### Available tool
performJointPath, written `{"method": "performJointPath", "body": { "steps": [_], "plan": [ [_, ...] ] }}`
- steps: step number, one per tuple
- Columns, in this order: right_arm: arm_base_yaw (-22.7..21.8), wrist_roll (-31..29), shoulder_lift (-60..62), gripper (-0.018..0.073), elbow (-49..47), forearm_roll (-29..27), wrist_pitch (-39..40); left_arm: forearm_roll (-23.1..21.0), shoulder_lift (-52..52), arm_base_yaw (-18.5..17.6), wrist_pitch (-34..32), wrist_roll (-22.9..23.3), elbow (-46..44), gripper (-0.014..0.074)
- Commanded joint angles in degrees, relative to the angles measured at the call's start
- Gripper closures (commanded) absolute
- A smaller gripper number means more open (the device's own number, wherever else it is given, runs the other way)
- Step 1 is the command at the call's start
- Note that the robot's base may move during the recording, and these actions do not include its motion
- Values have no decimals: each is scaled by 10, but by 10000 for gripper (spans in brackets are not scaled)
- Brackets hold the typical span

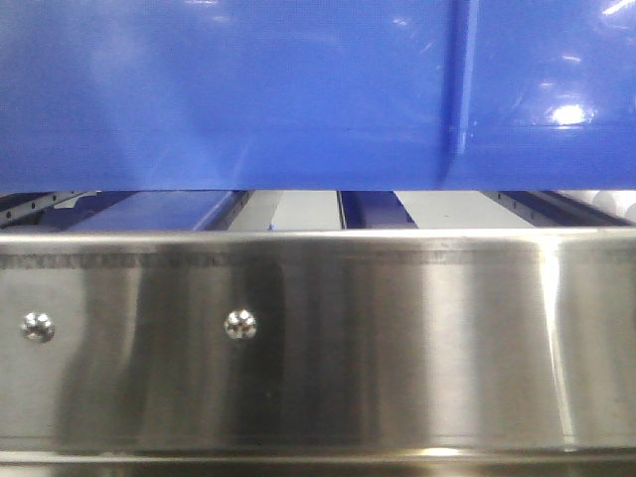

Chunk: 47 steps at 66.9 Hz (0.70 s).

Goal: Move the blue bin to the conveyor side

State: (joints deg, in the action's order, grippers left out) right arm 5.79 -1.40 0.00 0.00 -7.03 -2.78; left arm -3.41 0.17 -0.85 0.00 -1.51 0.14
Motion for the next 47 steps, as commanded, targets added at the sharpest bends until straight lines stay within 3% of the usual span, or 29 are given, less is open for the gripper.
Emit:
{"method": "performJointPath", "body": {
  "steps": [1, 47],
  "plan": [
    [-1, -2, 0, 638, 0, -2, 2, -4, -2, -2, -10, 1, -1, 615],
    [-1, -2, 0, 638, 0, -2, 17, -4, -2, -2, -16, 1, -1, 615]
  ]
}}
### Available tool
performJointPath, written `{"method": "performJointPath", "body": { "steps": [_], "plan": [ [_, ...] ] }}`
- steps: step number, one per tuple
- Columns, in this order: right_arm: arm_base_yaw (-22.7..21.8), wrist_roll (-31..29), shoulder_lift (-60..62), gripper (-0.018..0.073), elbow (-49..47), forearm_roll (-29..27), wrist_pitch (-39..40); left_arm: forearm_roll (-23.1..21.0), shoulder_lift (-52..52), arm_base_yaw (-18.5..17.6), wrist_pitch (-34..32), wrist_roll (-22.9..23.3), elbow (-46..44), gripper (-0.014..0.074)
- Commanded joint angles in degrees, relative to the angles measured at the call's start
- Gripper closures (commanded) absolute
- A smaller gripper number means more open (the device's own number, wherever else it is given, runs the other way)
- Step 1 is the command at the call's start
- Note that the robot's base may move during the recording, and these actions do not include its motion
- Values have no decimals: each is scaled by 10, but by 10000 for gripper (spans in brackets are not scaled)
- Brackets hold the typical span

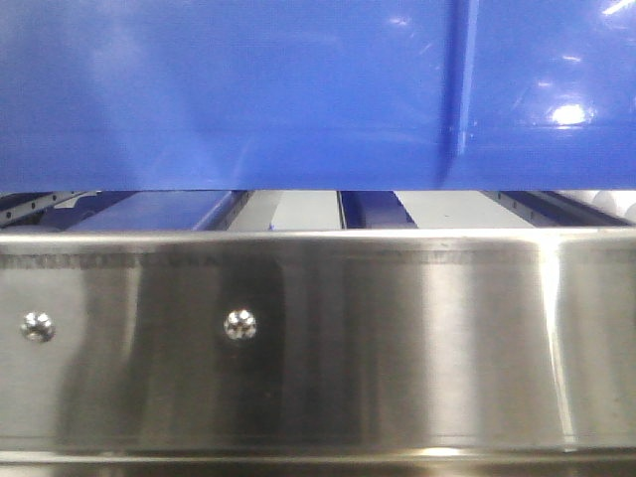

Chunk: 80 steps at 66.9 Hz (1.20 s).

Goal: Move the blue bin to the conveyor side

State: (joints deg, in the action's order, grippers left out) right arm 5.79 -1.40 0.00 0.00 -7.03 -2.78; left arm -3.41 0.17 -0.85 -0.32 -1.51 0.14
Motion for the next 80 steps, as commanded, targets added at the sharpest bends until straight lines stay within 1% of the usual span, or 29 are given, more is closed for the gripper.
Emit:
{"method": "performJointPath", "body": {
  "steps": [1, 28, 35, 37, 41, 48, 52, 55, 58, 61, 67, 69, 72, 80],
  "plan": [
    [-1, -2, 0, 638, 0, -2, 19, -4, -2, -2, -13, 1, -1, 615],
    [-1, -2, 0, 638, 0, -2, 59, -4, -2, -2, -14, 1, -1, 615],
    [-1, -2, 0, 638, 0, -2, 61, -28, -2, -2, -28, 1, -1, 615],
    [-1, -2, 0, 638, 0, -2, 61, -28, -2, -2, -28, 1, -1, 615],
    [-1, -2, 0, 638, -17, -2, 41, -24, -2, -2, -22, 1, -18, 615],
    [-1, -2, 0, 628, -90, -2, -31, 13, -2, -2, 39, 1, -94, 612],
    [-1, -2, 0, 575, -135, -2, -67, 34, -2, -2, 86, 1, -143, 596],
    [-1, -2, 0, 512, -174, -2, -93, 43, 8, -2, 118, 1, -181, 563],
    [-1, -2, 0, 409, -206, -2, -114, 43, 20, -2, 150, 1, -224, 521],
    [-1, -2, -12, 276, -246, -2, -134, 43, 44, -4, 182, 1, -272, 444],
    [-1, -2, -51, 93, -309, -2, -156, 43, 87, -13, 238, 1, -351, 341],
    [-1, -2, -65, 51, -327, -2, -160, 43, 102, -17, 258, 1, -381, 306],
    [-1, -2, -91, -1, -358, -2, -162, 43, 127, -20, 281, 1, -417, 270],
    [-1, -2, -158, 8, -417, -2, -162, 43, 203, -24, 337, 1, -509, 196]
  ]
}}
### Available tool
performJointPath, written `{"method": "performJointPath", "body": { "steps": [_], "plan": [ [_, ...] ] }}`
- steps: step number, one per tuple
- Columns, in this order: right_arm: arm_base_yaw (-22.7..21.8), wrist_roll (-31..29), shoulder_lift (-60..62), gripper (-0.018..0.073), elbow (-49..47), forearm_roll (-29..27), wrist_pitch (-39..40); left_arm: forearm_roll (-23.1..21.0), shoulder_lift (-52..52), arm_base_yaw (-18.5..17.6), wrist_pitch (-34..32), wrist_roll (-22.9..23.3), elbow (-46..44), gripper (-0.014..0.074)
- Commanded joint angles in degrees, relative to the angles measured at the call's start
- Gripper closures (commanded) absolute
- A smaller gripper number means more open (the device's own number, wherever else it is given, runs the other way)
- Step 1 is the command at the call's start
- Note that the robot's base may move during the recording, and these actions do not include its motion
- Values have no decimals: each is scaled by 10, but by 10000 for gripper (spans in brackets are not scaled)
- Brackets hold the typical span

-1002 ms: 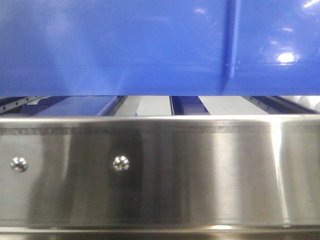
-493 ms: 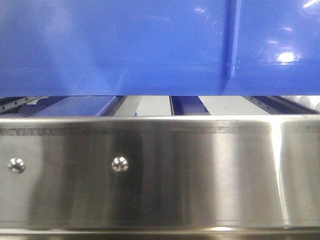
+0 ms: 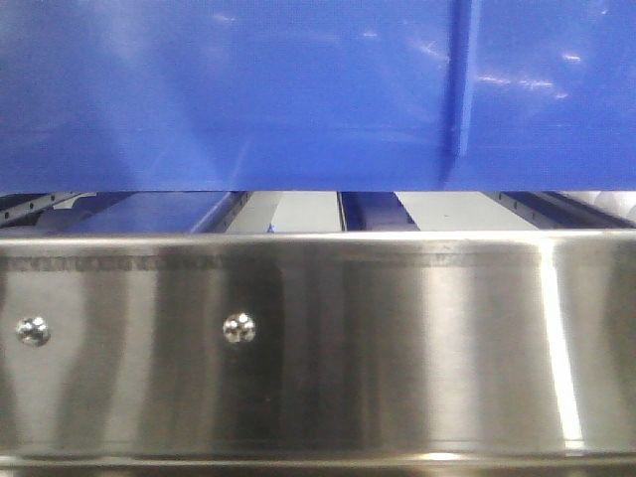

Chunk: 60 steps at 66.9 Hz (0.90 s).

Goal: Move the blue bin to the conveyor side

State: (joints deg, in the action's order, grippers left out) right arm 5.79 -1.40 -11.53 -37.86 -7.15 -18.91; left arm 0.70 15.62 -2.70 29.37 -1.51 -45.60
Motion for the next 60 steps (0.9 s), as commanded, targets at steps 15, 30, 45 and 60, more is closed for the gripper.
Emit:
{"method": "performJointPath", "body": {
  "steps": [15, 30, 45, 60],
  "plan": [
    [5, -2, -145, 8, -85, -1, 3, -7, 182, -31, 117, 1, -179, 100],
    [62, -2, -210, 9, -142, -1, -48, -7, 254, -62, 156, 27, -244, 100],
    [111, -2, -318, 10, -274, -1, -187, 0, 336, -62, 265, 50, -298, 100],
    [146, -27, -449, 10, -428, -1, -384, 13, 395, -62, 322, 52, -357, 100]
  ]
}}
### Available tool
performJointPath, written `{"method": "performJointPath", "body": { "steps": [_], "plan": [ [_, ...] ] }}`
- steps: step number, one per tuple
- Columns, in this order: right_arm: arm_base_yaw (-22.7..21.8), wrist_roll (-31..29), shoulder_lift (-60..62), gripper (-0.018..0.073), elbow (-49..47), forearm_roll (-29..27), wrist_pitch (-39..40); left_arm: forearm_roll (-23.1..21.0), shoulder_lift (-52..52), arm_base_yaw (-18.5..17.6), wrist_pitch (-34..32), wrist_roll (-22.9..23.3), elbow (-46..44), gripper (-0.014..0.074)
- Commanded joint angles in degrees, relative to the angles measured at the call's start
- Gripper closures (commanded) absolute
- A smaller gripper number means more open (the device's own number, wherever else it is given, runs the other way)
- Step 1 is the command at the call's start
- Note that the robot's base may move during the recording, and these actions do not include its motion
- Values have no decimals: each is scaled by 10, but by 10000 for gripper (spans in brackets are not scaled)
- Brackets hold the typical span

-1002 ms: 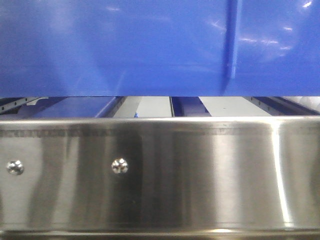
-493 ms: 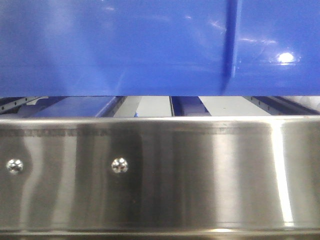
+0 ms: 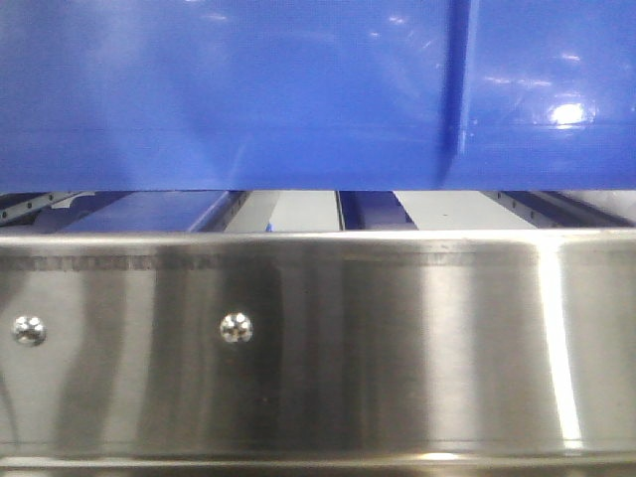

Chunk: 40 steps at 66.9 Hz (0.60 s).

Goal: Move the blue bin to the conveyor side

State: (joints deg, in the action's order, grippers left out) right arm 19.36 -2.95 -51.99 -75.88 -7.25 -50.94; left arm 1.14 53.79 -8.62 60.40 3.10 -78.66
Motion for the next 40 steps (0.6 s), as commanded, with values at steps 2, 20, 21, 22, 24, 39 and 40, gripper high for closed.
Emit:
{"method": "performJointPath", "body": {
  "steps": [2, 20, 21, 22, 24, 39, 40],
  "plan": [
    [13, -12, -64, 10, -68, 1, -89, 14, 20, -3, 17, 5, -35, 100],
    [14, 73, -165, 10, -165, 99, -190, 33, 67, 30, 55, 5, -97, 100],
    [14, 83, -167, 10, -166, 104, -190, 33, 69, 32, 55, 5, -99, 100],
    [14, 89, -170, 10, -166, 111, -190, 32, 71, 34, 55, 5, -98, 100],
    [14, 96, -175, 10, -166, 117, -190, 30, 77, 39, 55, 5, -100, 100],
    [14, 120, -208, 10, -166, 120, -190, -48, 125, 79, 72, -31, -101, 100],
    [14, 123, -210, 10, -166, 120, -190, -58, 129, 83, 74, -38, -101, 100]
  ]
}}
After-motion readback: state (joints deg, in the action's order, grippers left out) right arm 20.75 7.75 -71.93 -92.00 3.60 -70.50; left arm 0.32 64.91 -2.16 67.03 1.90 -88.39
